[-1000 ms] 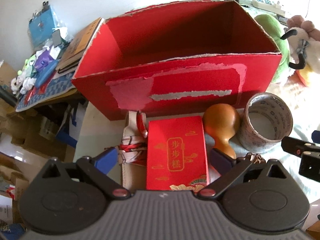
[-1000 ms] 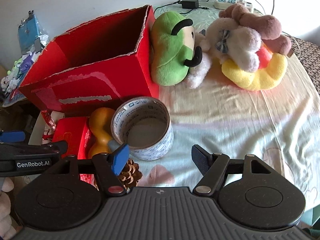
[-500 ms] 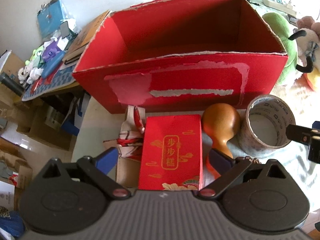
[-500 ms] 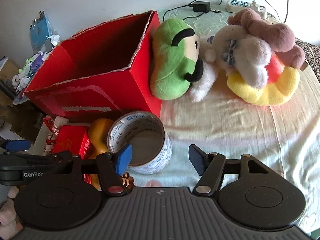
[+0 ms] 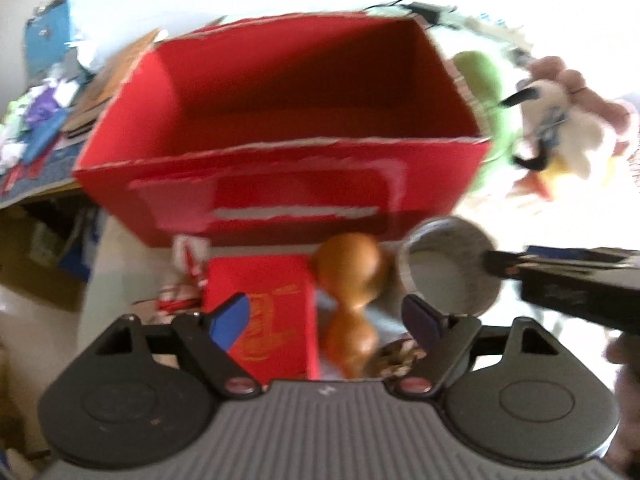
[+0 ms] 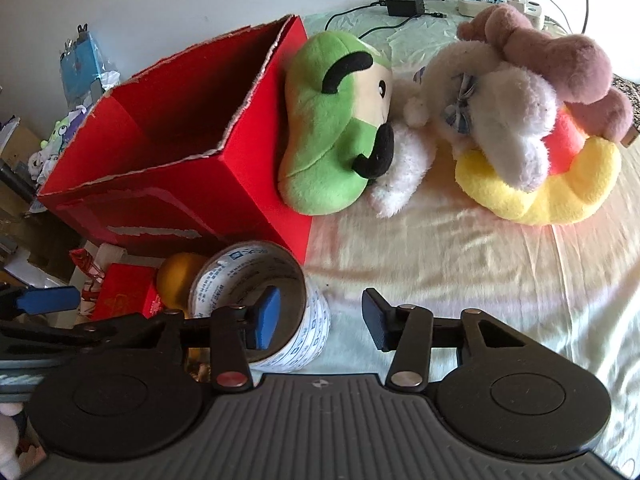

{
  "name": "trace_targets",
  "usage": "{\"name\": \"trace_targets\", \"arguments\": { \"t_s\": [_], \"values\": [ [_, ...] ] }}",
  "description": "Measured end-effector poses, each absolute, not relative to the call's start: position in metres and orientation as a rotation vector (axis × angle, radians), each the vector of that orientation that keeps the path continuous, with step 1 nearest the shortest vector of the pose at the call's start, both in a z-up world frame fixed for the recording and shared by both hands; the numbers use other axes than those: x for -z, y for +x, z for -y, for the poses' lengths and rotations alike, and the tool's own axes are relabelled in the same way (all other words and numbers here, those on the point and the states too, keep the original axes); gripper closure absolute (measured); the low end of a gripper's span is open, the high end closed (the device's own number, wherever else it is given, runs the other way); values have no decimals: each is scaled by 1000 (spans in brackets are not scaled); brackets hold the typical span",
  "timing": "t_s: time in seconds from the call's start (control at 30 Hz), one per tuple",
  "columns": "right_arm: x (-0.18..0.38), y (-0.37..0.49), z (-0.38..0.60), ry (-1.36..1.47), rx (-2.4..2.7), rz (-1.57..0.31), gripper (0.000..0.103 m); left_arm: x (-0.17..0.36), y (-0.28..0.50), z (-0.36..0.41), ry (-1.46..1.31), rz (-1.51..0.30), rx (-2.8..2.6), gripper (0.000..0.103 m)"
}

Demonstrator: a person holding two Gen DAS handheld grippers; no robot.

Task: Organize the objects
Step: 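Reach the right gripper toward the clear packing-tape roll, then close the right gripper on the rim of the tape roll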

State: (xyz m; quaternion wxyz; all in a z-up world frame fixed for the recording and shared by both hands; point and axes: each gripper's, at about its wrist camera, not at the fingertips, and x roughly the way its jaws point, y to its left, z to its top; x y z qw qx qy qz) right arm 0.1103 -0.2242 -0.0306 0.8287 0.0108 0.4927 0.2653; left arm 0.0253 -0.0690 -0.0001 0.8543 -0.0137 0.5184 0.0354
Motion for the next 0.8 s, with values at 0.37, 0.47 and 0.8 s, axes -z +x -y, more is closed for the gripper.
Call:
{"name": "trace_targets", "arguments": {
  "t_s": [0.37,0.47,0.8],
  "values": [
    [48,126,213,14,-607,-1107,76,18,45,81,-153,-1164,80,57],
    [50,128,212,27,-625,-1121,84,21,49,84,-177,-1176,96,65],
    [50,133,225,63,-629,-1133,92,44,65,92,-232,-1246,140,81]
  ]
}}
